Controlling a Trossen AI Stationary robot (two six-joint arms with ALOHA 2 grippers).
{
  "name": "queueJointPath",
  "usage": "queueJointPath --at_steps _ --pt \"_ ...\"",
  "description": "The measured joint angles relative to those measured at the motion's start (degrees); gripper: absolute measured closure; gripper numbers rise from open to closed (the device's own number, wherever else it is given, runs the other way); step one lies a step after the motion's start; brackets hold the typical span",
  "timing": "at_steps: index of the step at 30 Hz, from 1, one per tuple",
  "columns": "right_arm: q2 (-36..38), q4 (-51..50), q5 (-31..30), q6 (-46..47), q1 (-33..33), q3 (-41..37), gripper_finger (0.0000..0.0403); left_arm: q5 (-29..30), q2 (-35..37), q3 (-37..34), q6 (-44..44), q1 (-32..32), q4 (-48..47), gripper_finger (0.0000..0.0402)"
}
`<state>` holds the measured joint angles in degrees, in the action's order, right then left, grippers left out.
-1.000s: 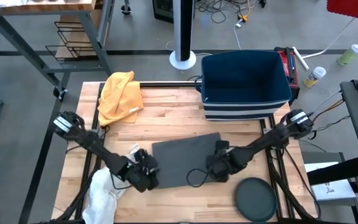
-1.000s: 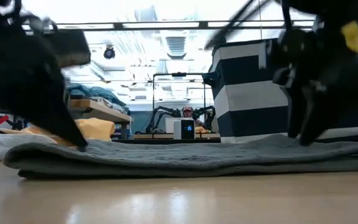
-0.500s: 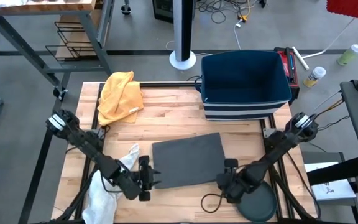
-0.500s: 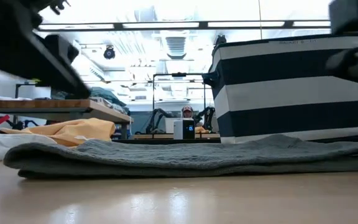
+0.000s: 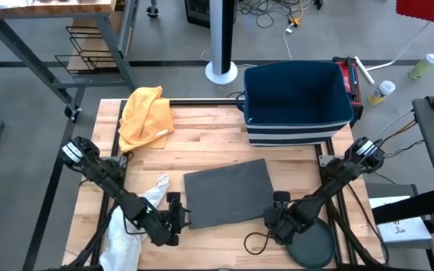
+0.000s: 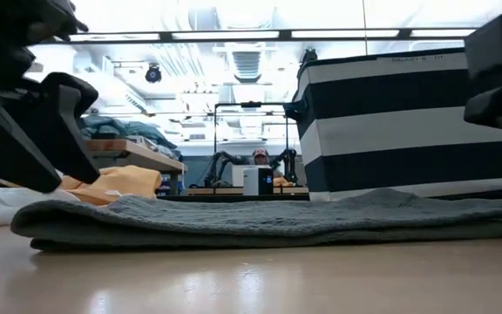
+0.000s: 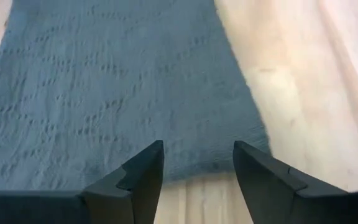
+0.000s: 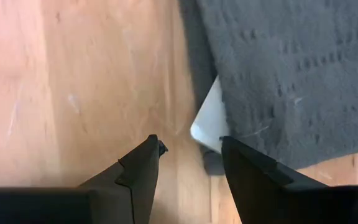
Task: Fold kitchen towel into neat rectangle
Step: Fold the gray towel
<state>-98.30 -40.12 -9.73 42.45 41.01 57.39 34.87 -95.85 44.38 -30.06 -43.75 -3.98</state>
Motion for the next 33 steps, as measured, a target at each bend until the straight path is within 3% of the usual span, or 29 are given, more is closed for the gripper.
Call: queueJointPath --at_steps 5,11,20,24,33 --pt "1.12 -3.65 -4.13 0.86 -0.02 0.67 0.0234 -2.73 0.00 0.00 5.46 -0.91 2.46 0.0198" --pt "0.65 -4.09 -6.83 -1.92 -0.02 0.69 0.0234 -4.82 -0.16 0.00 12.96 -2.64 -0.88 0.0186" --pt "1.21 -4.08 -7.33 -1.53 -0.02 0.58 0.0234 -3.99 -3.79 -0.13 36.96 -2.92 2.76 0.0178" --pt "1.20 -3.84 -7.35 -0.96 -0.02 0.59 0.0235 0.96 -6.20 0.08 39.75 -1.88 4.11 0.0182" --pt "1.18 -3.59 -7.37 0.31 -0.02 0.59 0.0240 1.78 -6.22 -0.17 43.16 -0.94 10.32 0.0211"
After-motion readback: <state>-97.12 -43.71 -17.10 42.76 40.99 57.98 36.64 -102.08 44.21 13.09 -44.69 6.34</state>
